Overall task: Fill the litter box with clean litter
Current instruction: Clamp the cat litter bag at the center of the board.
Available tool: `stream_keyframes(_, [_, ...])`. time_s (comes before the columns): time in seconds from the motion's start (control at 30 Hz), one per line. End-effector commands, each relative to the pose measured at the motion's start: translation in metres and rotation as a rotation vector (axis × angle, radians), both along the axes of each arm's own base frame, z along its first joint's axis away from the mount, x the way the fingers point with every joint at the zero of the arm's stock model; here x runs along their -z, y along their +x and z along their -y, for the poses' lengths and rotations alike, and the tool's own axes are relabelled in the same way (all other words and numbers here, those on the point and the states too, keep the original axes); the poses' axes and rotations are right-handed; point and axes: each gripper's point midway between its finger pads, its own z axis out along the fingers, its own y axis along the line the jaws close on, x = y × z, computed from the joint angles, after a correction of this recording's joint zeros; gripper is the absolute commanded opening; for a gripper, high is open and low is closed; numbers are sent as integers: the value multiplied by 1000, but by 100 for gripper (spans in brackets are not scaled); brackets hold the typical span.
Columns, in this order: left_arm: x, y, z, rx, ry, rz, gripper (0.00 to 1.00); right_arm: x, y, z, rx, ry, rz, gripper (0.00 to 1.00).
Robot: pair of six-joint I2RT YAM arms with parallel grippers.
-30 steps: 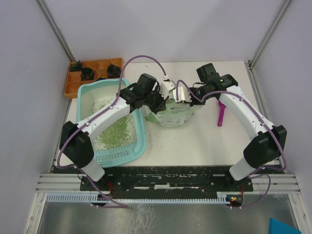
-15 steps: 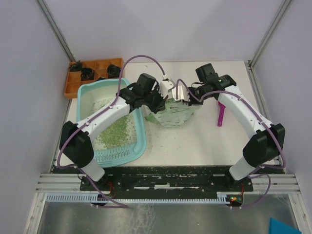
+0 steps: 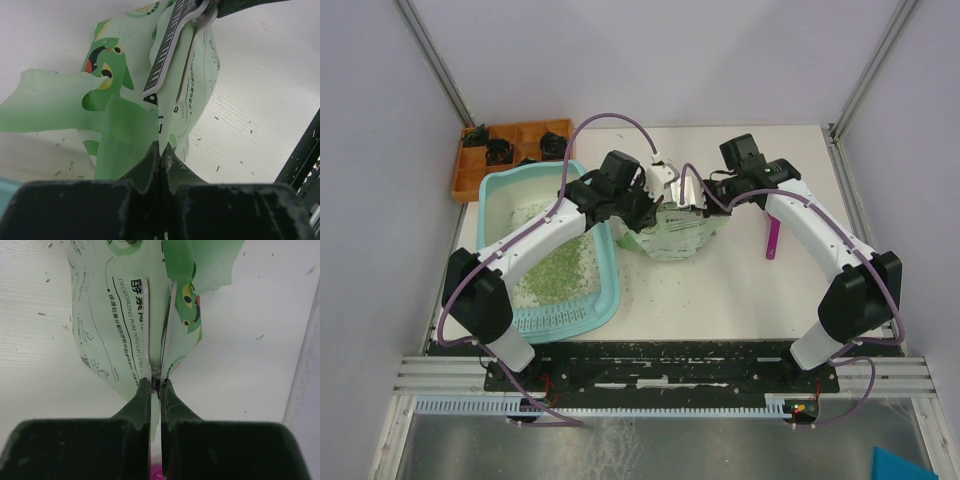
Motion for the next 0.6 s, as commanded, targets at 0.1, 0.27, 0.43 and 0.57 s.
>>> stream_keyframes(0.1, [-37,-5,23,78,-108,77,3,14,-6,-21,-39,38,-44,4])
stream_keyframes(0.27, [-37,-3,22,62,-105,78,3,10,-3,-13,4,2,-40,19])
stream_keyframes(0.43, [-38,2,24,28,-121,75,28,-4,-6,-4,55,-21,-60,45])
stream_keyframes(0.57, [-40,5,27,-1,-142,69,44,-19,-10,-2,78,2,-44,60])
